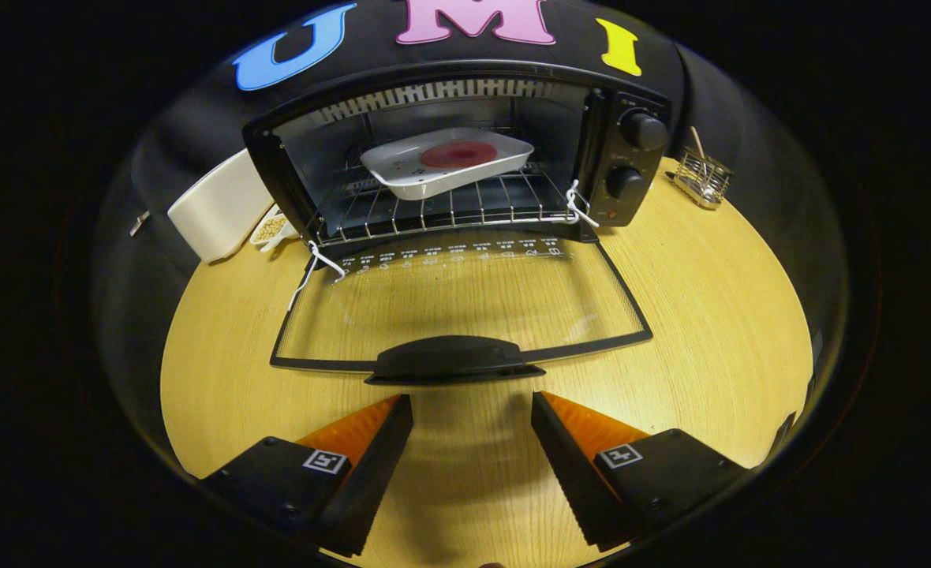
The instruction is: Open the toaster oven, put the food inside, and close the toaster oven door.
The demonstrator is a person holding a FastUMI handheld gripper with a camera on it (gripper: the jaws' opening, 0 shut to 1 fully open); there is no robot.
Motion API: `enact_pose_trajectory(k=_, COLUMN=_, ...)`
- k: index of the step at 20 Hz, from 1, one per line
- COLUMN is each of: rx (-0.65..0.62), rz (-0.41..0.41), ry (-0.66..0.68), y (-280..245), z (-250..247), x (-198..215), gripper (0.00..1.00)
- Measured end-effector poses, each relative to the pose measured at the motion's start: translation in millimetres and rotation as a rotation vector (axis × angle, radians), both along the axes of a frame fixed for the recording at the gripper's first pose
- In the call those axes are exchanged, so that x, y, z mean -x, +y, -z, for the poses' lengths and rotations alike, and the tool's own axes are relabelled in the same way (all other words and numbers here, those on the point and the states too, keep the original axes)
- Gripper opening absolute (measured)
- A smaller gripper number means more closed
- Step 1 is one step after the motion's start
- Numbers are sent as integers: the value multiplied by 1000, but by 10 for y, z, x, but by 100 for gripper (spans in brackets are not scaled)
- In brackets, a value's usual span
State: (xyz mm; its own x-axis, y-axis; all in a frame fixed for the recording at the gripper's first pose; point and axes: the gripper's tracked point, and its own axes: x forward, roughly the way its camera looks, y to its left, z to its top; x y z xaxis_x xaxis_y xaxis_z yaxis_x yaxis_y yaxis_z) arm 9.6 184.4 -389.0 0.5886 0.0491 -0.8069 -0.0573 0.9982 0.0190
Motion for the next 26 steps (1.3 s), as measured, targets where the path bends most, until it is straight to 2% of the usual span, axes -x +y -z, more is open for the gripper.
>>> enact_pose_trajectory(k=3, rx=19, rz=-32, ry=20, y=73, z=41, x=-10, gripper=99)
enact_pose_trajectory(k=7, rx=20, rz=-31, ry=16, y=90, z=44, x=-23, gripper=99)
enact_pose_trajectory(k=13, rx=-26, rz=-33, ry=-79, y=115, z=-387, x=36, gripper=99)
enact_pose_trajectory(k=16, rx=-42, rz=-46, ry=-164, y=133, z=-753, x=18, gripper=99)
enact_pose_trajectory(k=21, rx=22, rz=-149, ry=-413, y=103, z=-1595, x=-228, gripper=99)
enact_pose_trajectory(k=26, rx=14, rz=-133, ry=-650, y=48, z=-2399, x=-206, gripper=98)
